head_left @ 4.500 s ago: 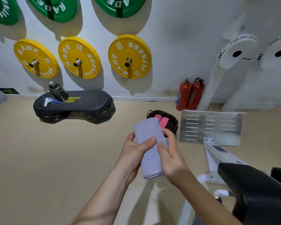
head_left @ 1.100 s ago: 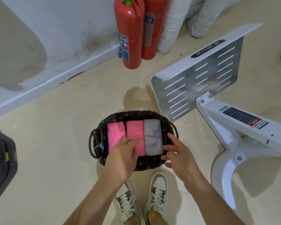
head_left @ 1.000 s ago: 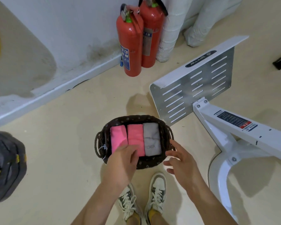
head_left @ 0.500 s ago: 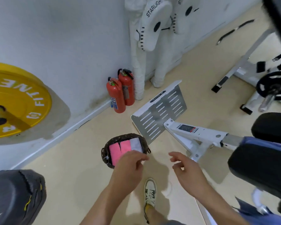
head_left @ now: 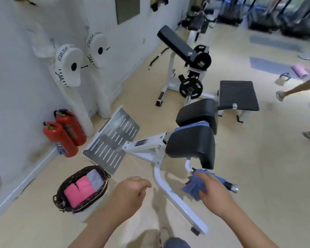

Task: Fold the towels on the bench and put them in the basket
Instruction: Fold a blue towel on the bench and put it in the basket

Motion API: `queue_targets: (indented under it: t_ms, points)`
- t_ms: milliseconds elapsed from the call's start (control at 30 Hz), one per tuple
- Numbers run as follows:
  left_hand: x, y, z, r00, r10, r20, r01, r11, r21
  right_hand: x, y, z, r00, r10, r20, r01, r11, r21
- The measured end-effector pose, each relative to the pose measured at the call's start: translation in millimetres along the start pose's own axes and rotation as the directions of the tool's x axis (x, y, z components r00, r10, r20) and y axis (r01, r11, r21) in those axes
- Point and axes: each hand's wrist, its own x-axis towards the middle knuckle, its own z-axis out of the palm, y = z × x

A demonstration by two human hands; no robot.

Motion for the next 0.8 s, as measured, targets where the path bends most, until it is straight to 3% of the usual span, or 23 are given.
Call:
queue_targets:
  t_ms: [133, 300, 533, 633, 800]
  points:
    - [23, 43, 42, 0.999, -0.039, -0.015, 0.039, 0.999, -0.028, -8, 69, -11, 0.995, 0.095, -0.026, -0.095, 0.995, -0.005]
    - [60, 88, 123, 0.99, -0.079, 0.12, 0.083, 0.996, -0.029, 10, 141, -20, 0.995, 0.102, 0.003, -0.103, 0.995, 0.007]
    - [131, 129, 258, 0.921, -0.353, 0.166, 0.378, 0.912, -0.157, 96, 227, 15, 0.98, -0.053, 0.194, 0.055, 0.999, -0.001]
    - [171, 126, 300, 0.909, -0.387, 0.153, 0.409, 0.899, -0.157, 122, 243, 29, 0.965, -0.109, 0.24, 0.127, 0.99, -0.064]
    - [211, 119, 333, 0.807, -0.585, 0.08, 0.59, 0.799, -0.118, 139, 250, 41, 0.97, -0.141, 0.196, 0.182, 0.961, -0.21]
